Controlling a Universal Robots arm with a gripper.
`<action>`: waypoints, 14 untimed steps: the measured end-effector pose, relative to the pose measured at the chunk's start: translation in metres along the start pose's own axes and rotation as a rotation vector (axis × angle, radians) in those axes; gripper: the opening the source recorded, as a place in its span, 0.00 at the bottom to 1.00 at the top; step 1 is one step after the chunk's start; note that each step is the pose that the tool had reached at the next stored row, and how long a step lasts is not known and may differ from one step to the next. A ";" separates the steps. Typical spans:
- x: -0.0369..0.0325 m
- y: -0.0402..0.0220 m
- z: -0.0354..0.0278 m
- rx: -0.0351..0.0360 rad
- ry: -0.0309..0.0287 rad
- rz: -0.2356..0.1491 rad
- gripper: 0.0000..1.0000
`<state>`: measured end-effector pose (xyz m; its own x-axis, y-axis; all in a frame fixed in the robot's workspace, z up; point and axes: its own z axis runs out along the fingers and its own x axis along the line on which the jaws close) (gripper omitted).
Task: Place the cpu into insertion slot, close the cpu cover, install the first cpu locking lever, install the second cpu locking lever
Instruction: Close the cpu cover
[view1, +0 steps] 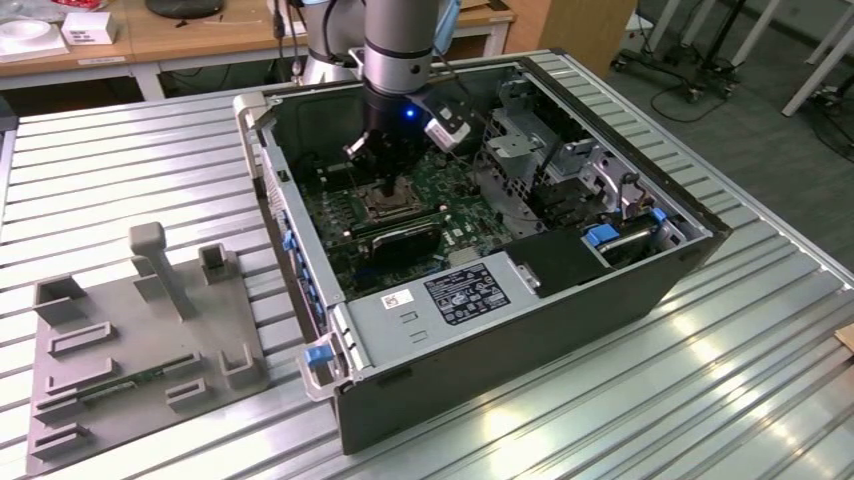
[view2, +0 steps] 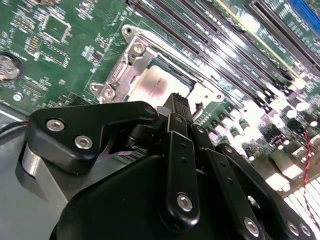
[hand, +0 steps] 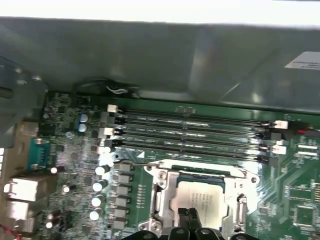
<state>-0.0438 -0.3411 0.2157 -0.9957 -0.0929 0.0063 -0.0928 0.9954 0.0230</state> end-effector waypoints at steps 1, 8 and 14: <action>0.0002 0.0000 0.0002 0.0013 -0.0137 -0.001 0.11; 0.0004 0.0000 0.0002 0.0019 -0.0201 -0.001 0.11; 0.0015 0.0002 0.0005 0.0019 -0.0203 -0.001 0.11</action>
<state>-0.0453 -0.3410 0.2152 -0.9956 -0.0931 -0.0140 -0.0934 0.9954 0.0211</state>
